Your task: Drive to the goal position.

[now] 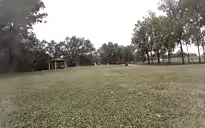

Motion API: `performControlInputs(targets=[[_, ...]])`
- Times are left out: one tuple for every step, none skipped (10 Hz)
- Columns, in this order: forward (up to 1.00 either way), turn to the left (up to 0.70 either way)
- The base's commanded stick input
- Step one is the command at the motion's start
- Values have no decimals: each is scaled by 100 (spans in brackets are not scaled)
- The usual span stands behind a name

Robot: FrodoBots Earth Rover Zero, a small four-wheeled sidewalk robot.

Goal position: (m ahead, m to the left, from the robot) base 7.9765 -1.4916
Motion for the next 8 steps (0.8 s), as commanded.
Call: performControlInputs(targets=[[70, 0], [70, 0], [70, 0], [70, 0], [70, 0], [70, 0], [70, 0], [70, 0]])
